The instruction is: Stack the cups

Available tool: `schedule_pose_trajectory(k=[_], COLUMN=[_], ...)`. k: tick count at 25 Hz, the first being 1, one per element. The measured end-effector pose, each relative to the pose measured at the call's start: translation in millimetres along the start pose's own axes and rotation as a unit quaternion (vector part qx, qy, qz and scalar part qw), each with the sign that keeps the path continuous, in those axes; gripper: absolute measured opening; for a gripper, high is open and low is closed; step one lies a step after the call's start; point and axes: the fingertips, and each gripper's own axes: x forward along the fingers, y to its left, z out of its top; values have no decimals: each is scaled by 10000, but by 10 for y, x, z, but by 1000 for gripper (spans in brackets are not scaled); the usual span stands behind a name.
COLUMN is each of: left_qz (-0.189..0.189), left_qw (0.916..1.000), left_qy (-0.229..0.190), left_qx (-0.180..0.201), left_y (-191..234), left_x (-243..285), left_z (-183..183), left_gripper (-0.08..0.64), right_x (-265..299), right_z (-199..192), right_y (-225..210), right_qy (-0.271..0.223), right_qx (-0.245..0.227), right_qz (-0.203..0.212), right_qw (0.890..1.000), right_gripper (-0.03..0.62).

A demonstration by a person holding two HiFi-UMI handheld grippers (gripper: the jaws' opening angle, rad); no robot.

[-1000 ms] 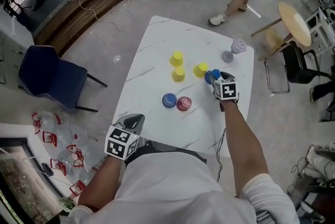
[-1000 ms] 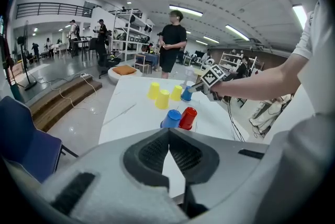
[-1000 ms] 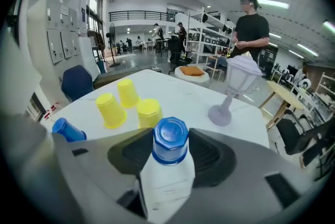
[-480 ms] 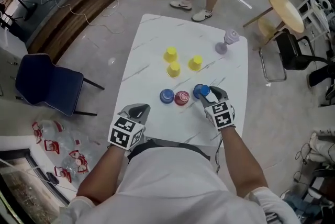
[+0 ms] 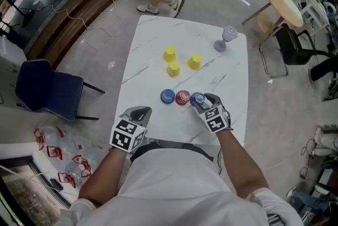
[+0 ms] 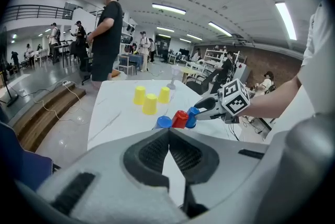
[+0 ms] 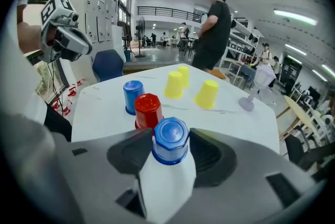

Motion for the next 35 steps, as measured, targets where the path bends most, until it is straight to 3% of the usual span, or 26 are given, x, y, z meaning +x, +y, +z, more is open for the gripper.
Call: schedule_pose_trajectory(k=[2, 4, 11, 17, 26, 28, 35], left_qz=[27, 67, 279, 523, 928, 929, 736], left_qw=[10000, 10000, 9991, 9972, 9909, 9907, 9938], left_qy=[-5, -24, -115, -160, -162, -163, -185], left_qx=[-23, -64, -305, -505, -958, -980, -813], left_y=[10, 25, 115, 202, 445, 471, 512], left_x=[-15, -37, -119, -293, -602, -609, -488], left_z=[-18, -32, -106, -238, -598, -631, -545], left_gripper=[8, 8, 8, 8, 8, 8, 8], right_x=[-1, -82, -203, 555, 1252, 1288, 752], right_z=[7, 107, 949, 1384, 1400, 1388, 1564], right_y=[27, 29, -98, -143, -118, -147, -163], right_qy=[-56, -272, -1049, -562, 206, 234, -411], right_qx=[90, 244, 169, -348, -328, -328, -260], right_qz=[88, 126, 228, 361, 480, 413, 293], right_qw=[9999, 9993, 9941, 9972, 9981, 9983, 9984], right_gripper=[270, 270, 216, 227, 254, 212, 209])
